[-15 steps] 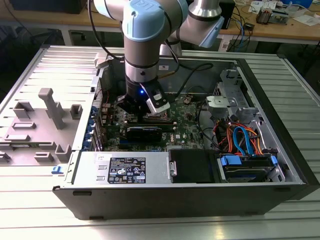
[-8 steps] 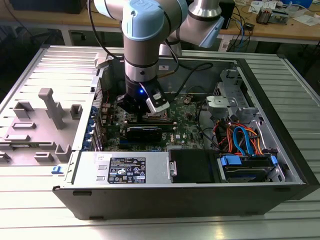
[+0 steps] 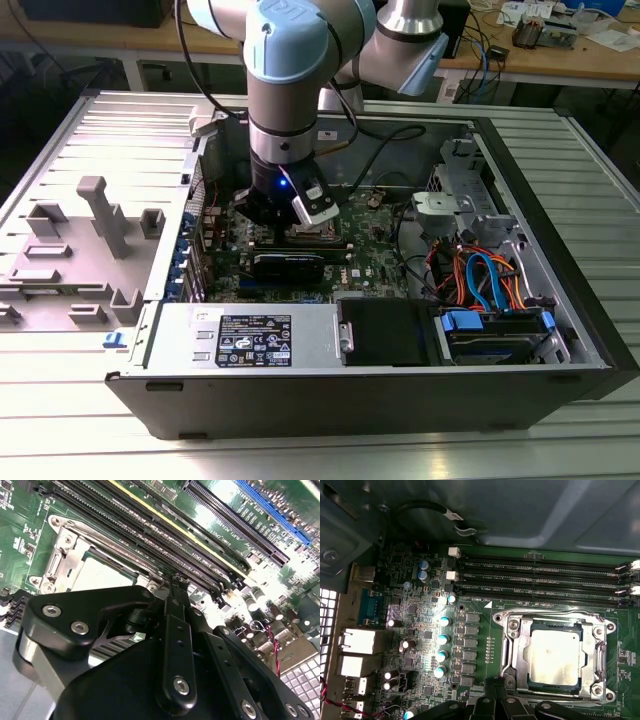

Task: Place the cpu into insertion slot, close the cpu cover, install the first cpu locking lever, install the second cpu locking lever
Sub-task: 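Install the second cpu locking lever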

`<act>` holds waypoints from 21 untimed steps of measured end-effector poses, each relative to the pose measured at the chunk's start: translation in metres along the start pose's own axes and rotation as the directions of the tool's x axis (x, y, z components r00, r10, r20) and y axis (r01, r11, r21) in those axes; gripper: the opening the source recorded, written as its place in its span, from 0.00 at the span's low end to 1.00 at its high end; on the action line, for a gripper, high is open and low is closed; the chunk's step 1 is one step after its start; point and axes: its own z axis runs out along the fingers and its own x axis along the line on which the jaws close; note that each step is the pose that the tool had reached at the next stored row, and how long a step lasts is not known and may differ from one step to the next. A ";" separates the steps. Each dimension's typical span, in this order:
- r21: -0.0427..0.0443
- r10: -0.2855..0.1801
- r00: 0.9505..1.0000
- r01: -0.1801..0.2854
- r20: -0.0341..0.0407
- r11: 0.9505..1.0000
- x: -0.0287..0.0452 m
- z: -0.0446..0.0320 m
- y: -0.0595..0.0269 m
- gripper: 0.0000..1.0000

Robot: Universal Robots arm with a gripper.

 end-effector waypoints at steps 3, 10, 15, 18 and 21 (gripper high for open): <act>0.000 0.000 1.000 0.000 0.000 1.000 0.0000 0.0001 0.0000 0.11; -0.001 0.000 1.000 0.000 0.000 1.000 0.0000 0.0014 -0.0002 0.11; -0.001 0.000 1.000 0.000 0.000 1.000 -0.0001 0.0001 0.0000 0.11; -0.001 0.000 1.000 0.000 0.000 1.000 0.0001 -0.0039 0.0004 0.11; -0.001 0.000 1.000 0.000 0.000 1.000 0.0002 -0.0084 0.0009 0.11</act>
